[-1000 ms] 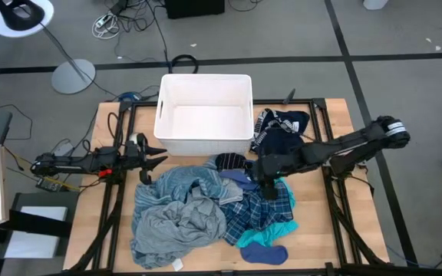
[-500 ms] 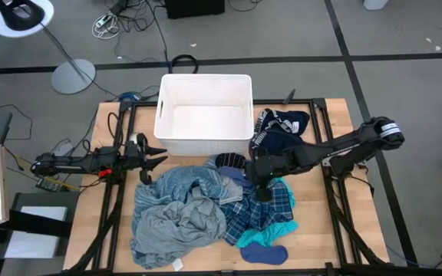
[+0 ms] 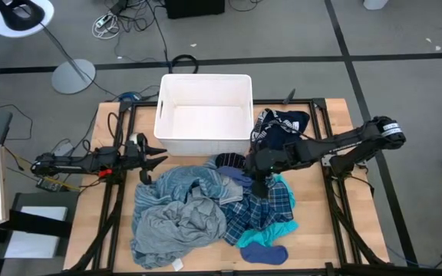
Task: Sort clothes
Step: Put the blue sock into the white laundry bin
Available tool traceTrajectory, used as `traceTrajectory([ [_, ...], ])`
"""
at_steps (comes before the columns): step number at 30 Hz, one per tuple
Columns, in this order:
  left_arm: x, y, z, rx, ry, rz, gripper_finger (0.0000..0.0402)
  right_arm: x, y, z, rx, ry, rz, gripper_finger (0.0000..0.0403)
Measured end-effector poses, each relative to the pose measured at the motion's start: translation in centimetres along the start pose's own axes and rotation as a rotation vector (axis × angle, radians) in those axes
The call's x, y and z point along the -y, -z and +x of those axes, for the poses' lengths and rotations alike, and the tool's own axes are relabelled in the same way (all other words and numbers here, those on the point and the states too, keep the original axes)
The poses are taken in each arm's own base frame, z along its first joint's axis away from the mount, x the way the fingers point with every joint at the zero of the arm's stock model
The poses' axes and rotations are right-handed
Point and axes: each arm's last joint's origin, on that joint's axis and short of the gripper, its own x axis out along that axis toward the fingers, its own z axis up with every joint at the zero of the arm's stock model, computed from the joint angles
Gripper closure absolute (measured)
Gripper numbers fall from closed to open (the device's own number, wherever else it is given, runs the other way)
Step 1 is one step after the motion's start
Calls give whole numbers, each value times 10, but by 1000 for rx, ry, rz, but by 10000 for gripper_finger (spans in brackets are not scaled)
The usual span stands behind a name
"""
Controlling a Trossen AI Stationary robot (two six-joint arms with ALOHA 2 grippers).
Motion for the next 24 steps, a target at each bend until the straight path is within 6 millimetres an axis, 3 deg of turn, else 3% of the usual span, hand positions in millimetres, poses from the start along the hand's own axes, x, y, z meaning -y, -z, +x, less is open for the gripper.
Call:
traceTrajectory([
  [9, 0, 0, 0, 3, 0, -1, 280, 2, 19, 22, -44, 8, 19, 237],
  [16, 0, 0, 0, 5, -1, -1, 280, -10, 25, 42, -75, -75, 1, 220],
  [19, 0, 0, 0, 5, -1, -1, 280, -13, 29, 51, -101, -78, -9, 248],
  [24, 0, 0, 0, 1, -1, 0, 280, -13, 25, 49, -81, -63, -48, 380],
])
